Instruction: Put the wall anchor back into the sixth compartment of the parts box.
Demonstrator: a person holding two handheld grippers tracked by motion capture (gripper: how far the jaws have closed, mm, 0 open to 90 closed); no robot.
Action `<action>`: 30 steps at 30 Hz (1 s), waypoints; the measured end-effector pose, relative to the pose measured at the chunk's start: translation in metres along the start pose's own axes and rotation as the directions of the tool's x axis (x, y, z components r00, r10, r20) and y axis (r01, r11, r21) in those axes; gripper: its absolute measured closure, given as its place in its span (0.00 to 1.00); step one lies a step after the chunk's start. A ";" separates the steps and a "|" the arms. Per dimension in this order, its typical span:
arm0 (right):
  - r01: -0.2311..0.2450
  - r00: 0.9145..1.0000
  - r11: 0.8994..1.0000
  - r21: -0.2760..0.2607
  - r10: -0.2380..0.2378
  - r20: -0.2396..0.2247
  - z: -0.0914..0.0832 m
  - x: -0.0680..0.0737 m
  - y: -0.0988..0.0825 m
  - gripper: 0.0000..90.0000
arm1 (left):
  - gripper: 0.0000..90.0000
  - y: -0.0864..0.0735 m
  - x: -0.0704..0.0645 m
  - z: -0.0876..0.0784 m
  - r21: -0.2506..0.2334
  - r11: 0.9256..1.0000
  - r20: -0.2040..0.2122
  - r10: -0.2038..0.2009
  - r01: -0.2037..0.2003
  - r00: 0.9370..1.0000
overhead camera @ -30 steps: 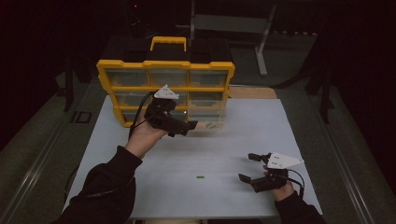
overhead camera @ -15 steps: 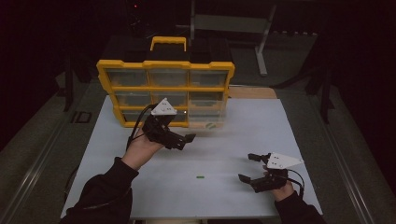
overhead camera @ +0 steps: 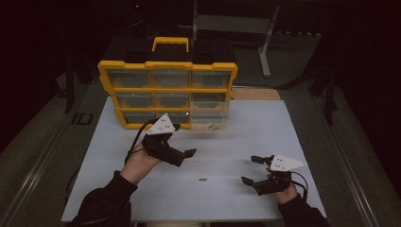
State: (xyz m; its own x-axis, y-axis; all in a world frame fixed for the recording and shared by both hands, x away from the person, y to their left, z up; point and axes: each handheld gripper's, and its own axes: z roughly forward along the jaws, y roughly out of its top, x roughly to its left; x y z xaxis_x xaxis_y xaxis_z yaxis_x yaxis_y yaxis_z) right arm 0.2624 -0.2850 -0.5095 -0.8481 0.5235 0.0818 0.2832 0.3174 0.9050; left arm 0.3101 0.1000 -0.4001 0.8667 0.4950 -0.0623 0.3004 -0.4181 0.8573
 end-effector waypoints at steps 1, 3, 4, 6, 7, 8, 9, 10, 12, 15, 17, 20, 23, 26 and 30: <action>0.002 1.000 1.000 0.000 -0.002 0.000 0.000 0.000 0.000 0.14 | 0.00 -0.002 0.000 0.000 0.002 1.000 0.000 0.004 -0.004 1.000; 0.001 1.000 1.000 0.000 -0.001 0.000 0.000 0.000 0.000 0.13 | 0.00 -0.005 -0.001 0.000 0.000 1.000 0.009 -0.001 0.001 1.000; 0.000 1.000 1.000 -0.001 0.000 0.000 0.000 0.000 0.000 0.13 | 0.00 -0.007 -0.002 0.000 -0.001 1.000 0.010 0.005 -0.005 1.000; 0.001 1.000 1.000 -0.001 -0.001 -0.001 0.001 0.000 0.000 0.13 | 0.01 -0.012 -0.004 0.001 0.016 1.000 0.013 0.008 -0.008 1.000; 0.001 1.000 1.000 -0.001 -0.001 -0.001 0.001 0.000 0.000 0.13 | 0.01 -0.012 -0.004 0.001 0.016 1.000 0.013 0.008 -0.008 1.000; -0.001 1.000 1.000 -0.001 0.001 -0.001 0.001 0.000 0.000 0.13 | 0.01 -0.014 -0.005 0.001 0.017 1.000 0.012 0.010 -0.010 1.000; 0.000 1.000 1.000 -0.001 0.000 -0.001 0.000 0.000 0.000 0.13 | 0.01 -0.018 -0.005 0.002 0.008 1.000 0.021 0.003 -0.004 1.000; 0.000 1.000 1.000 -0.001 0.000 -0.001 0.000 0.000 0.000 0.13 | 0.01 -0.018 -0.005 0.002 0.008 1.000 0.021 0.003 -0.004 1.000; 0.001 1.000 1.000 -0.002 -0.001 -0.001 0.000 0.000 0.000 0.13 | 0.01 -0.023 -0.005 0.003 0.014 1.000 0.027 -0.004 0.004 1.000; -0.001 1.000 1.000 0.001 0.001 -0.002 0.001 0.001 0.000 0.13 | 0.01 -0.031 -0.007 0.004 0.014 1.000 0.037 -0.002 0.002 0.999; -0.002 1.000 1.000 0.002 0.002 -0.003 0.001 0.001 0.000 0.13 | 0.01 -0.035 -0.008 0.006 0.011 1.000 0.049 0.001 -0.002 0.999; -0.001 1.000 1.000 0.005 0.001 -0.004 0.001 0.001 0.000 0.13 | 0.01 -0.040 -0.009 0.005 -0.013 1.000 0.071 -0.002 0.003 0.997; 0.000 1.000 1.000 0.005 0.000 -0.004 0.001 0.001 0.000 0.13 | 0.01 -0.044 -0.012 0.005 -0.015 1.000 0.086 -0.001 0.002 0.996; -0.001 1.000 1.000 0.004 0.001 -0.004 0.001 0.001 0.000 0.13 | 0.01 -0.046 -0.015 0.008 0.011 1.000 0.100 -0.012 0.010 0.995; -0.001 1.000 1.000 0.005 0.001 -0.006 0.002 0.001 0.000 0.13 | 0.01 -0.050 -0.019 0.013 0.028 0.999 0.103 -0.024 0.022 0.994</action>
State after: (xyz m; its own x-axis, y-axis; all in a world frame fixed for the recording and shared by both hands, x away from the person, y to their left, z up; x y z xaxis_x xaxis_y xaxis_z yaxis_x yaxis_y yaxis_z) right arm 0.2621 -0.2827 -0.5108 -0.8505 0.5191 0.0849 0.2859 0.3208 0.9029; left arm 0.2839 0.1022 -0.4484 0.8955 0.4239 -0.1355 0.3299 -0.4282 0.8413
